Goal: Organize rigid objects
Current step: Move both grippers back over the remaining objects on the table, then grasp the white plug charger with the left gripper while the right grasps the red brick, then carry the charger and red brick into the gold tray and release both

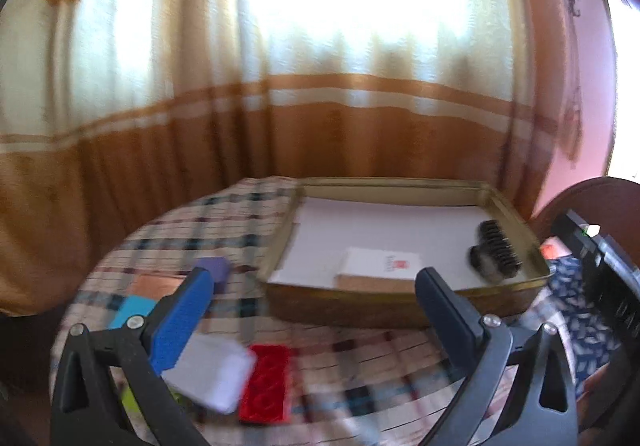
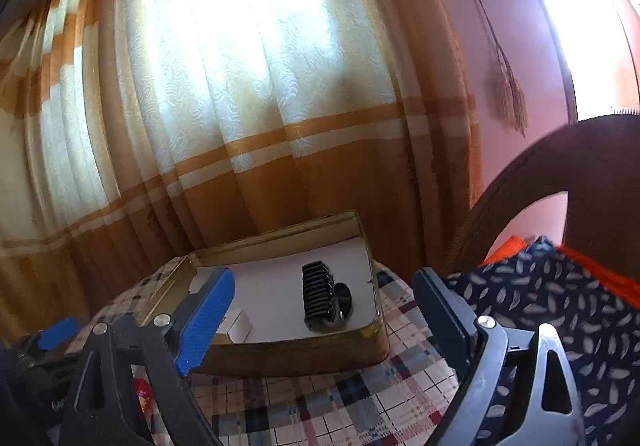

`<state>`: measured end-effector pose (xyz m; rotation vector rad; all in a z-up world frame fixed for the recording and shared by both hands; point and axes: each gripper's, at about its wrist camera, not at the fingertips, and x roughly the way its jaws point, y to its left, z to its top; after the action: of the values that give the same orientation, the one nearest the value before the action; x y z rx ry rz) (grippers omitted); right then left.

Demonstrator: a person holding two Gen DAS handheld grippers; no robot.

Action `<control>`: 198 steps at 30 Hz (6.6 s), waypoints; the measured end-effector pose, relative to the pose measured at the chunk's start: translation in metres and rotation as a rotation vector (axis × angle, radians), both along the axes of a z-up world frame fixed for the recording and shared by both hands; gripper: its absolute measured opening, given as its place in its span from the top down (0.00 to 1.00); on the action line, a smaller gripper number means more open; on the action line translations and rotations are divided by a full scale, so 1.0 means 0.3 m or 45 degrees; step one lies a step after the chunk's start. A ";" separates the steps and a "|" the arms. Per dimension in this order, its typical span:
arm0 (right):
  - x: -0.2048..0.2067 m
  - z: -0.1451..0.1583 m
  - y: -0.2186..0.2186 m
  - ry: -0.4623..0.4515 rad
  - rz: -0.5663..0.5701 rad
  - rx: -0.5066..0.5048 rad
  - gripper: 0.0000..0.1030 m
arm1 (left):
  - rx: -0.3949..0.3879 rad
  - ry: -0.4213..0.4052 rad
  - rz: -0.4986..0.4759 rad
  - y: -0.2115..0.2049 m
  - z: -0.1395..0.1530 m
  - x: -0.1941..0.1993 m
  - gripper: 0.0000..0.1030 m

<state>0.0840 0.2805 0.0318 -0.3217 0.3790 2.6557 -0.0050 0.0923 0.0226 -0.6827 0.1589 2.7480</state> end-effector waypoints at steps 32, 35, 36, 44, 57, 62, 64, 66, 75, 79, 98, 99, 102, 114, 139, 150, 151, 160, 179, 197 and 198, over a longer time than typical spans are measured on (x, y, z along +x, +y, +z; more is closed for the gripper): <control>0.025 0.009 -0.238 -0.004 0.095 0.285 0.00 | 0.020 -0.117 0.235 -0.189 -0.089 0.029 0.00; 0.020 0.009 -0.234 -0.015 0.096 0.278 0.00 | 0.020 -0.117 0.237 -0.192 -0.090 0.032 0.00; 0.020 0.008 -0.232 -0.015 0.095 0.274 0.00 | 0.017 -0.115 0.236 -0.192 -0.090 0.033 0.00; -0.016 -0.010 -0.242 -0.072 0.210 0.183 0.01 | 0.002 -0.155 0.239 -0.217 -0.094 0.034 0.00; -0.044 -0.037 -0.244 -0.108 0.266 0.033 0.01 | -0.068 -0.310 0.276 -0.368 -0.151 0.070 0.00; -0.054 -0.049 -0.291 -0.164 0.337 0.000 0.01 | -0.039 -0.399 0.221 -0.411 -0.183 0.109 0.00; -0.056 -0.059 -0.310 -0.188 0.371 -0.019 0.01 | -0.023 -0.427 0.213 -0.414 -0.191 0.111 0.00; -0.063 -0.069 -0.326 -0.221 0.417 -0.045 0.01 | -0.008 -0.460 0.209 -0.411 -0.201 0.102 0.00; -0.069 -0.088 -0.377 -0.281 0.485 -0.030 0.01 | -0.025 -0.541 0.213 -0.375 -0.231 0.086 0.07; -0.075 -0.093 -0.383 -0.298 0.497 -0.025 0.01 | -0.039 -0.569 0.201 -0.371 -0.248 0.081 0.19; -0.171 -0.168 -0.450 -0.558 0.659 -0.070 0.25 | 0.143 -0.515 0.005 -0.469 -0.202 0.122 0.64; -0.176 -0.169 -0.455 -0.567 0.671 -0.076 0.25 | 0.145 -0.499 -0.001 -0.474 -0.190 0.128 0.64; -0.204 -0.180 -0.476 -0.613 0.712 -0.100 0.25 | 0.163 -0.449 -0.004 -0.494 -0.149 0.141 0.64; -0.348 -0.247 -0.588 -0.812 0.748 -0.050 0.25 | 0.181 -0.404 0.057 -0.547 -0.104 0.119 0.64; -0.251 -0.157 -0.452 -0.635 0.718 -0.047 0.67 | 0.211 -0.358 0.034 -0.534 -0.062 0.125 0.64; -0.195 -0.106 -0.391 -0.535 0.691 -0.065 0.67 | 0.159 -0.336 0.021 -0.459 -0.016 0.131 0.64; -0.188 -0.100 -0.387 -0.527 0.687 -0.064 0.67 | 0.158 -0.330 0.017 -0.453 -0.010 0.132 0.64; -0.137 -0.044 -0.342 -0.437 0.626 -0.052 0.67 | 0.182 -0.260 -0.036 -0.431 0.055 0.157 0.64; -0.065 -0.003 -0.099 -0.352 0.401 -0.084 0.67 | 0.177 -0.198 -0.160 -0.272 0.129 0.145 0.64; -0.045 0.073 0.164 -0.284 0.183 -0.063 0.67 | 0.197 -0.155 -0.298 -0.019 0.168 0.063 0.64; -0.056 0.078 0.168 -0.283 0.185 -0.053 0.67 | 0.201 -0.157 -0.305 -0.004 0.170 0.055 0.64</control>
<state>0.0671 0.3310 0.0550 -0.6740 0.3517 2.7172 0.0114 0.0910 0.0736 -0.7354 -0.0042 2.4520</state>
